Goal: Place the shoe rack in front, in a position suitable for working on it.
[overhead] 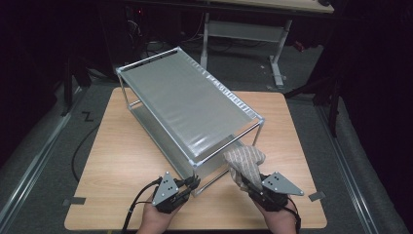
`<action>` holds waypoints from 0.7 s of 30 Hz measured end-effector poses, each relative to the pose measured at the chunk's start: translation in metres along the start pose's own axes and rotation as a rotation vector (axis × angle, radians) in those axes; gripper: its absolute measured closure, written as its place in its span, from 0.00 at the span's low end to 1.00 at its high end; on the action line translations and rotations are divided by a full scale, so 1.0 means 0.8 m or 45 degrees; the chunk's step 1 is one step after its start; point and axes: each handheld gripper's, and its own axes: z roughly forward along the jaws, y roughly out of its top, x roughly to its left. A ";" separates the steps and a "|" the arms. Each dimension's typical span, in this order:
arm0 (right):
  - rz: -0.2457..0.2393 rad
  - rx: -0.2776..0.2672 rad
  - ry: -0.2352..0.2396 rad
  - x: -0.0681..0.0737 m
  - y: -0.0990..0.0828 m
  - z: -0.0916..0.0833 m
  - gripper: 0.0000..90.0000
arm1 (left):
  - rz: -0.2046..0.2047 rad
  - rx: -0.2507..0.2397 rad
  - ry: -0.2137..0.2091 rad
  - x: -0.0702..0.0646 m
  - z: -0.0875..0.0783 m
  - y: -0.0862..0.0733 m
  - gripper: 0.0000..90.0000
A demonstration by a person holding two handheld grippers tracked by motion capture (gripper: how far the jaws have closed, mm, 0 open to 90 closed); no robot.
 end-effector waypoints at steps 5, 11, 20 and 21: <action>-0.002 -0.082 -0.006 -0.001 0.017 -0.015 0.73 | -0.014 0.011 0.035 0.002 -0.005 -0.003 0.86; -0.012 -0.167 0.031 0.002 0.041 -0.020 0.72 | -0.018 0.087 0.062 -0.002 -0.003 -0.023 0.73; -0.050 -0.285 0.115 0.014 0.097 0.006 0.72 | -0.015 0.155 0.065 -0.007 0.009 -0.033 0.89; -0.067 -0.283 0.131 0.021 0.102 0.013 0.72 | -0.011 0.163 0.055 -0.007 0.008 -0.033 0.89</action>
